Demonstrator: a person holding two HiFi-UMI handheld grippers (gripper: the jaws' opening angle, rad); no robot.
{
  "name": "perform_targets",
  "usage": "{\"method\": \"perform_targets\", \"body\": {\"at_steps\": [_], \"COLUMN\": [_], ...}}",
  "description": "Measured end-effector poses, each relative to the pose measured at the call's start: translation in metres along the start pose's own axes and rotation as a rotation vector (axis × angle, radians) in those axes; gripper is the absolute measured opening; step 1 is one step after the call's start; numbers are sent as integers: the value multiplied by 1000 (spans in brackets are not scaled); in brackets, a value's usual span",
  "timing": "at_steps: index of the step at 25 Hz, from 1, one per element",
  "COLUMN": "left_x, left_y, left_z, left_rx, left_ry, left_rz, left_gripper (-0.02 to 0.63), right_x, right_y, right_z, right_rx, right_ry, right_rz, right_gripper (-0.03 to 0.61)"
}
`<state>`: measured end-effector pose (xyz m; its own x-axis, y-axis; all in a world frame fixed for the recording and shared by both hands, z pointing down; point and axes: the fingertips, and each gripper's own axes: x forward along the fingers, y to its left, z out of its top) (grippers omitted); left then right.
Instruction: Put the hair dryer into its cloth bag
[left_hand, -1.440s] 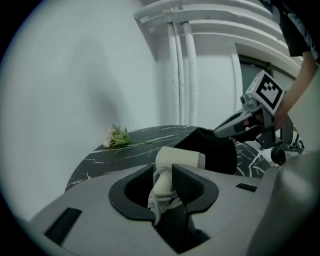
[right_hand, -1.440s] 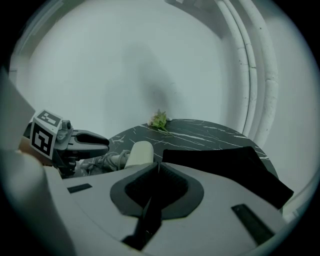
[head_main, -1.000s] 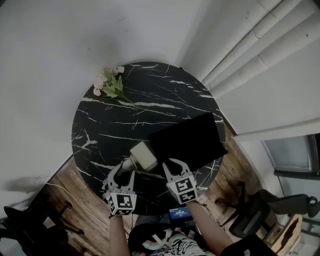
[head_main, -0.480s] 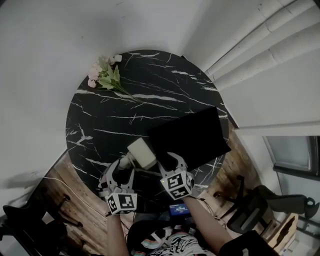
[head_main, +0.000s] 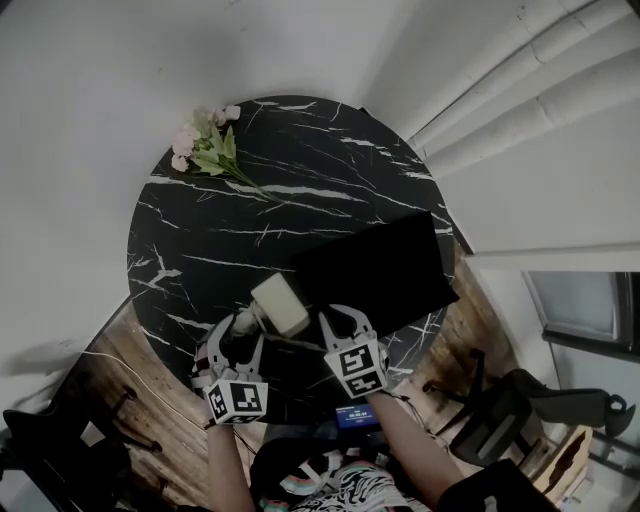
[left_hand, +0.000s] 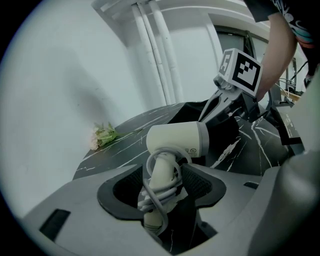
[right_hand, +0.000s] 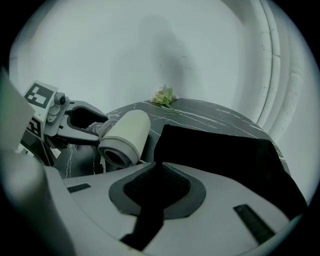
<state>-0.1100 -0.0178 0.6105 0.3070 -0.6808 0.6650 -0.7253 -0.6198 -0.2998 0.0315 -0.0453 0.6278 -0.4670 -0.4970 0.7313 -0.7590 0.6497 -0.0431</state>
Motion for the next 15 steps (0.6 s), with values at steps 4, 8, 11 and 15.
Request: {"method": "perform_targets", "body": {"at_steps": [4, 8, 11, 15], "left_x": [1, 2, 3, 4], "left_y": [0, 0, 0, 0], "left_z": [0, -1, -1, -2], "left_rx": [-3, -1, 4, 7], "left_ry": [7, 5, 10, 9], "left_rz": [-16, -26, -38, -44], "left_gripper": [244, 244, 244, 244], "right_x": [-1, -3, -3, -6], "right_y": [-3, -1, -1, -2], "right_z": [0, 4, 3, 5], "right_rx": [28, 58, 72, 56], "right_ry": [8, -13, -3, -7], "right_rz": [6, 24, 26, 11], "right_gripper": [41, 43, 43, 41]}}
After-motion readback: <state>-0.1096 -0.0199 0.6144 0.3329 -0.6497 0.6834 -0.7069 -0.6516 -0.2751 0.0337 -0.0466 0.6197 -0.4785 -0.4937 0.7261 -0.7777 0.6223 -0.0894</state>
